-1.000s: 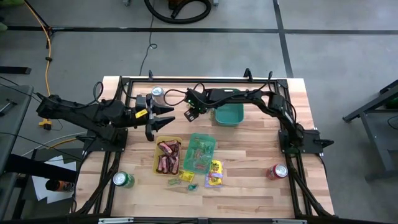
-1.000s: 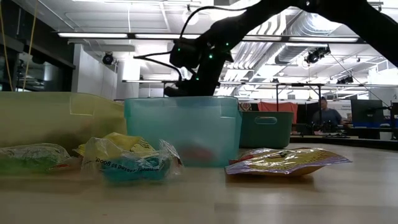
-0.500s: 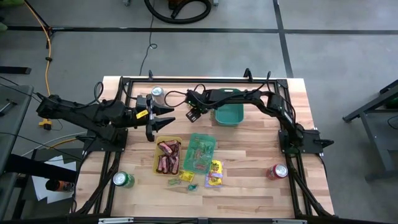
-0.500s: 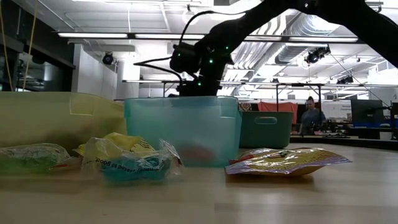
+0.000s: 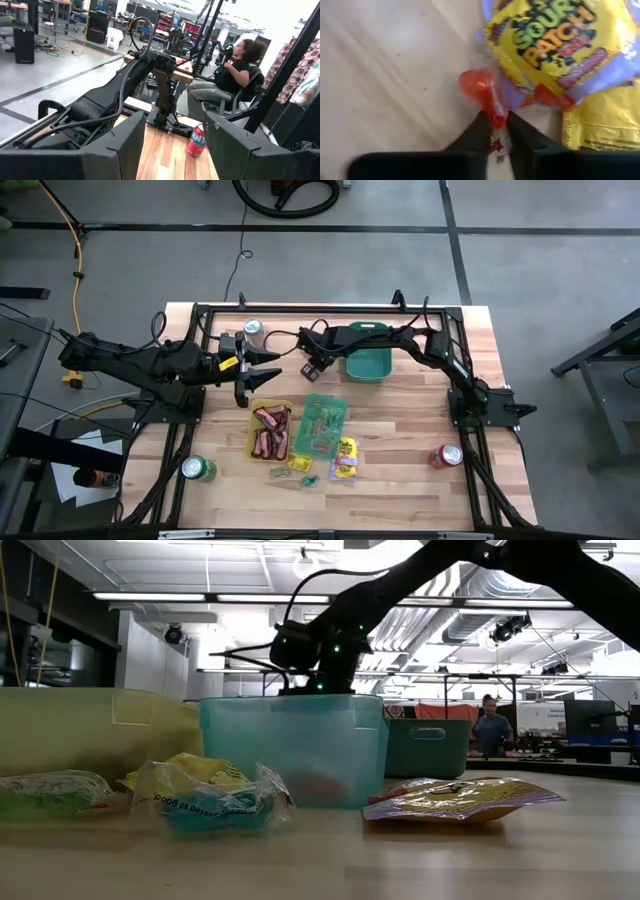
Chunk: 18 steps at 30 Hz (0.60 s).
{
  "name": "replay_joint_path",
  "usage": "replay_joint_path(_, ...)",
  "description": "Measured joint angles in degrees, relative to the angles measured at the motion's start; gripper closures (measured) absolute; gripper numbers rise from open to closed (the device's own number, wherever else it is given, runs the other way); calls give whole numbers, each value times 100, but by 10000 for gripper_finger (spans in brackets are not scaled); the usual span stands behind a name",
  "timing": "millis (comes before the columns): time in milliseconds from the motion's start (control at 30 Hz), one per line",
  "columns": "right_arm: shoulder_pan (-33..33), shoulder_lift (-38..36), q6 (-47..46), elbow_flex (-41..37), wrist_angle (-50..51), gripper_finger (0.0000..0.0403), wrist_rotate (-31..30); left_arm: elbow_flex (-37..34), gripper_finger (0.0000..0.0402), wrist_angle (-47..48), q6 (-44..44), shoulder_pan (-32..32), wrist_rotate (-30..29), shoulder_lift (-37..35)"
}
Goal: Sort candy
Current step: Put the red gummy into the light blue bin
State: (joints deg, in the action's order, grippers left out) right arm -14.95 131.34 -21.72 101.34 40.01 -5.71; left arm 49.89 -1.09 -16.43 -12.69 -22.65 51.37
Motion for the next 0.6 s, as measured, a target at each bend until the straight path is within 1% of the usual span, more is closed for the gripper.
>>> replay_joint_path(33,4,-50,84,2,9,383,59,0,213,0,0,2,0,0)
replay_joint_path(67,14,-109,175,2,7,390,116,0,213,3,0,0,0,-3)
replay_joint_path(167,37,-436,392,2,-8,384,146,-2,213,8,6,2,0,-30)
replay_joint_path(233,56,-695,693,13,-45,394,269,-2,213,1,48,2,-1,-65)
replay_joint_path(367,135,-1203,1427,15,-56,396,768,-2,213,3,90,2,-5,-102)
replay_joint_path(600,470,-1798,2038,-60,403,401,1360,-2,213,-1,160,2,-31,-118)
